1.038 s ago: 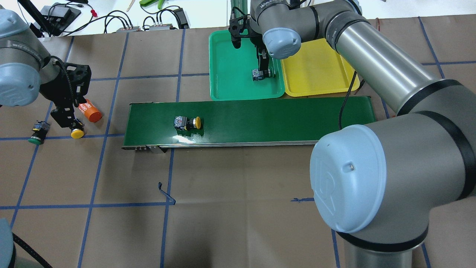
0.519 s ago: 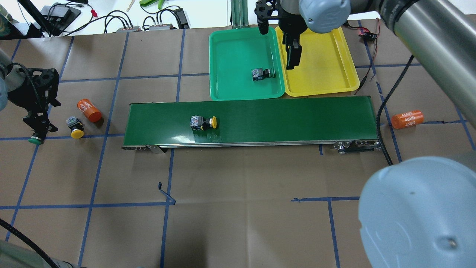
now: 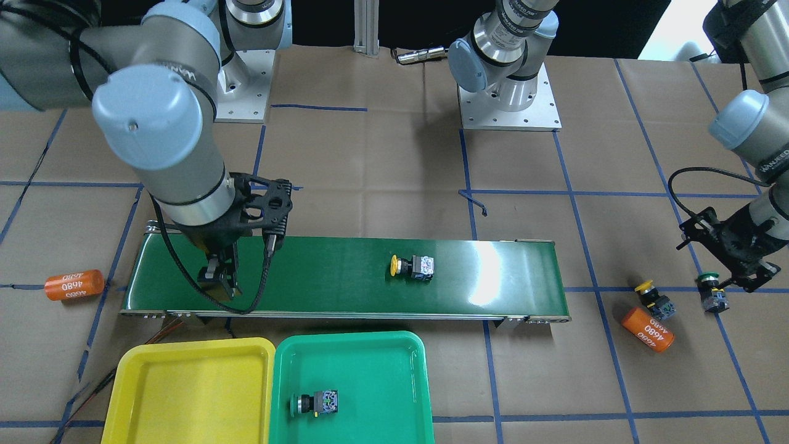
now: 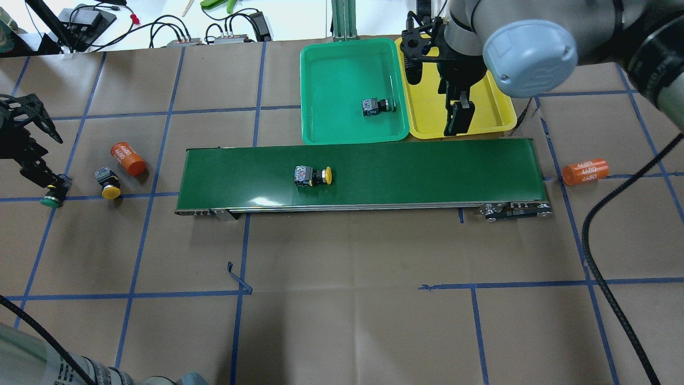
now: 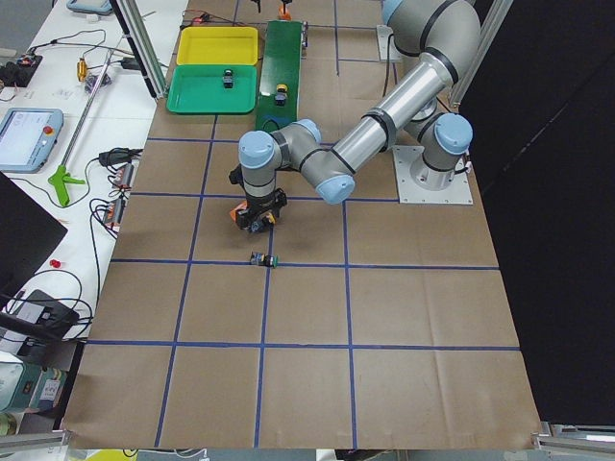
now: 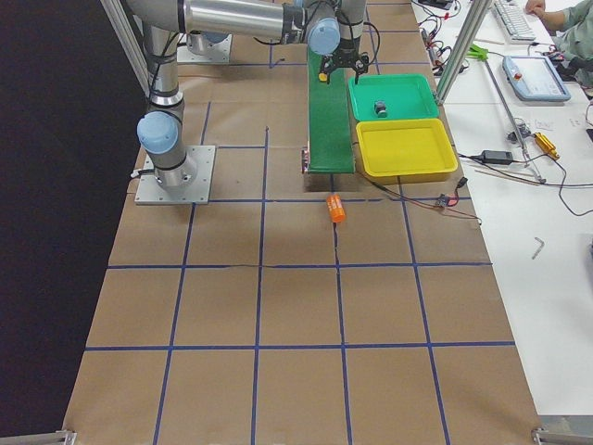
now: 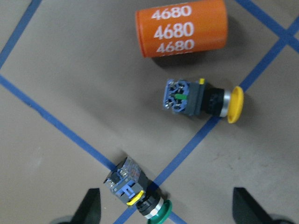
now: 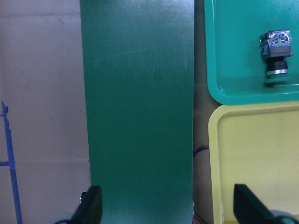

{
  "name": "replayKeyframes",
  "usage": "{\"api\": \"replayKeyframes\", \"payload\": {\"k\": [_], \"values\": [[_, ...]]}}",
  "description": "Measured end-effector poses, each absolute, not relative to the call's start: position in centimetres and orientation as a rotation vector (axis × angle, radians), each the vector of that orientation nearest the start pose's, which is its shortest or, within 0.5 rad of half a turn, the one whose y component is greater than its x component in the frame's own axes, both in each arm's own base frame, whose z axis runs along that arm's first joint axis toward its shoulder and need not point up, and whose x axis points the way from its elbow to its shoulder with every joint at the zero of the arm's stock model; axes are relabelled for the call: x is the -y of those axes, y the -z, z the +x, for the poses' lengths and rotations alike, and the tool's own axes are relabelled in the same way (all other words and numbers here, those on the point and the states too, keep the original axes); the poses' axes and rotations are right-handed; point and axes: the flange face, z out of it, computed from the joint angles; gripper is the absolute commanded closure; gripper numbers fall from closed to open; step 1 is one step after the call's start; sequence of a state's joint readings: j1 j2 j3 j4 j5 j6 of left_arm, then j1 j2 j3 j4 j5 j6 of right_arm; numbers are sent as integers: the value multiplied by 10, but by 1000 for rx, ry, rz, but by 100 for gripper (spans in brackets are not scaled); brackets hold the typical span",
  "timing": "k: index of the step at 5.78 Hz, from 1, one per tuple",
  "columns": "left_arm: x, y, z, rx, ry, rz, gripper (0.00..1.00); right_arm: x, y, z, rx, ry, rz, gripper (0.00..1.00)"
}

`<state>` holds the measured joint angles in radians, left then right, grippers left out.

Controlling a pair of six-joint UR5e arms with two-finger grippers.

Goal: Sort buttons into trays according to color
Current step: 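Grasp the belt's yellow button with right gripper while left grasps a green button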

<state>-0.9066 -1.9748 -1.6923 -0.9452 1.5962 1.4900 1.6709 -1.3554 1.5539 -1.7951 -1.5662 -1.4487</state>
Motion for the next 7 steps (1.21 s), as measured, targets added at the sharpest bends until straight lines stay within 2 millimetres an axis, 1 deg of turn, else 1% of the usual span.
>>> {"api": "replayKeyframes", "payload": {"k": [1, 2, 3, 4, 5, 6, 7], "values": [[567, -250, 299, -2870, 69, 1047, 1, 557, -399, 193, -2254, 41, -2201, 0], [567, -231, 316, -2950, 98, 911, 1, 562, -384, 200, -2258, 45, -2192, 0], [570, -212, 326, -3001, 100, 837, 17, 570, -356, 218, -2269, 58, -2184, 0], [574, -195, 332, -3023, 93, 812, 49, 573, -325, 242, -2273, 80, -2190, 0], [576, -184, 336, -3031, 88, 807, 78, 573, -300, 260, -2290, 101, -2179, 0], [577, -181, 337, -3034, 84, 806, 96, 569, -286, 275, -2308, 109, -2162, 0], [577, -183, 337, -3029, 87, 804, 100, 564, -280, 284, -2306, 104, -2160, 0]]}}
